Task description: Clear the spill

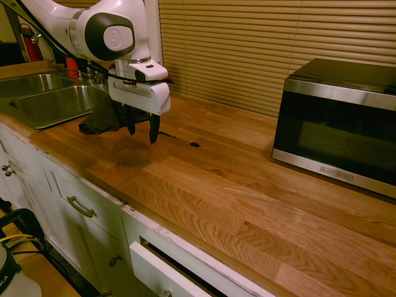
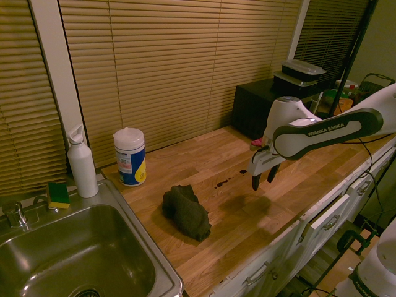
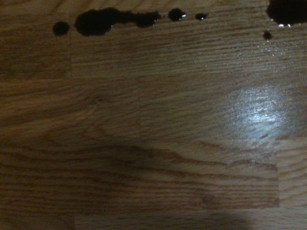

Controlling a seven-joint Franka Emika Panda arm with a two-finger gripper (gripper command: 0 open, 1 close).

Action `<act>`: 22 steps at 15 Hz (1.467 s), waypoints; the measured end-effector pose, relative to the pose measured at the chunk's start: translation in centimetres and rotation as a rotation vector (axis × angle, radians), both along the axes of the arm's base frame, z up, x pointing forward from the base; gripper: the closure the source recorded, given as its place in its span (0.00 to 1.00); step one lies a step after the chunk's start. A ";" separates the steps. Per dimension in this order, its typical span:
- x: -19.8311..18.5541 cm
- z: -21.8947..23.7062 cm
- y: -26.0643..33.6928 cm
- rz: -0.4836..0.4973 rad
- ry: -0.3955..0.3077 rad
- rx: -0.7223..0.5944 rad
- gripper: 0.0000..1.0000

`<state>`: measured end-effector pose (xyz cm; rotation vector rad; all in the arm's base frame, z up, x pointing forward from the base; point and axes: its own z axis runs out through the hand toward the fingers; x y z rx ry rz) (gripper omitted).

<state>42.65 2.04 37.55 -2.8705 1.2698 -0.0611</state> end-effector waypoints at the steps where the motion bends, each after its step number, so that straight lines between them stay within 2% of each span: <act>1: 0.0 -0.1 0.0 0.000 0.001 0.000 0.00; 9: 4.4 2.6 7.0 0.078 -0.061 0.015 0.00; 16: 5.1 4.4 15.9 0.120 -0.154 0.067 0.00; 22: 5.6 4.7 23.7 0.157 -0.180 0.085 0.00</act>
